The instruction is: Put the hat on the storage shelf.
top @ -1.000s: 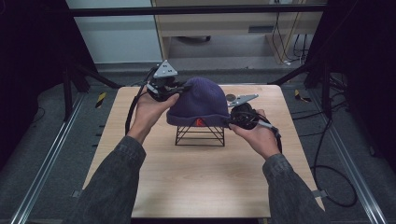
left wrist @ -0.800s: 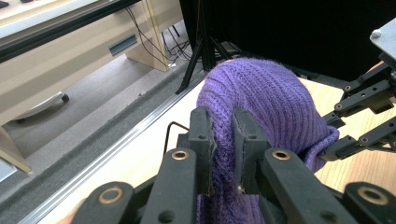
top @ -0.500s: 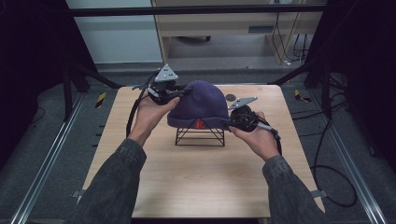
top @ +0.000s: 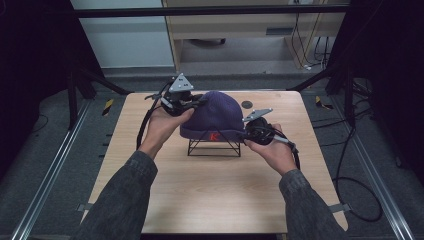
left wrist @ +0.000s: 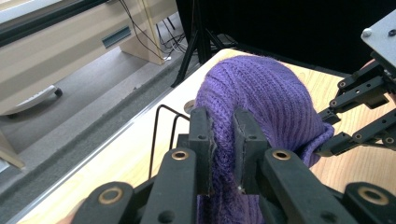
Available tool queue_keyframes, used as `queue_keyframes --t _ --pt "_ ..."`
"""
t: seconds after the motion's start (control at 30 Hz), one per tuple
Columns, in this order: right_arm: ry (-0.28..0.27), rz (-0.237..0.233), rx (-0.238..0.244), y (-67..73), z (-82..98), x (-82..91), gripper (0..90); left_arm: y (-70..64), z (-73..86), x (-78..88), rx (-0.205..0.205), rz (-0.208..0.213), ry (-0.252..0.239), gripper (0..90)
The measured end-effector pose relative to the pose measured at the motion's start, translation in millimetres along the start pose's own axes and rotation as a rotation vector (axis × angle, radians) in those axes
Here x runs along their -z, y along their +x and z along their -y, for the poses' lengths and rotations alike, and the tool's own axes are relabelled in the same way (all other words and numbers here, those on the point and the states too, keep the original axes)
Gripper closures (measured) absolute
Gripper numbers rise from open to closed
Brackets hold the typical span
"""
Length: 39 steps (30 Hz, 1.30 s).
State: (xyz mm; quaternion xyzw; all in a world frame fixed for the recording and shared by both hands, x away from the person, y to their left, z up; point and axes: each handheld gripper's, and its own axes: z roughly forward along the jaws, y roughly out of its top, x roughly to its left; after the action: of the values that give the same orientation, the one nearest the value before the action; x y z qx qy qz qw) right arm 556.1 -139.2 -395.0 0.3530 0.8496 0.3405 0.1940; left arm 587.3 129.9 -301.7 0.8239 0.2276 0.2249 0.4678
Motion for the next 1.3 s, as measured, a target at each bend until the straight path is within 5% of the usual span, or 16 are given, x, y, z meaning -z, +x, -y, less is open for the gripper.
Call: queue_keyframes --t 0.67,0.97,1.3 --pt "0.065 -0.002 -0.019 6.0 22.1 -30.9 65.5 -6.8 46.9 -6.4 0.018 0.03 0.052 79.2" --pt "0.088 0.005 -0.03 5.4 29.7 -36.0 58.3 -9.5 54.0 -9.6 0.021 0.034 0.063 78.9" --pt "0.085 -0.003 -0.044 2.5 35.8 -33.2 62.4 -10.8 60.9 -14.2 0.018 0.031 0.08 75.1"
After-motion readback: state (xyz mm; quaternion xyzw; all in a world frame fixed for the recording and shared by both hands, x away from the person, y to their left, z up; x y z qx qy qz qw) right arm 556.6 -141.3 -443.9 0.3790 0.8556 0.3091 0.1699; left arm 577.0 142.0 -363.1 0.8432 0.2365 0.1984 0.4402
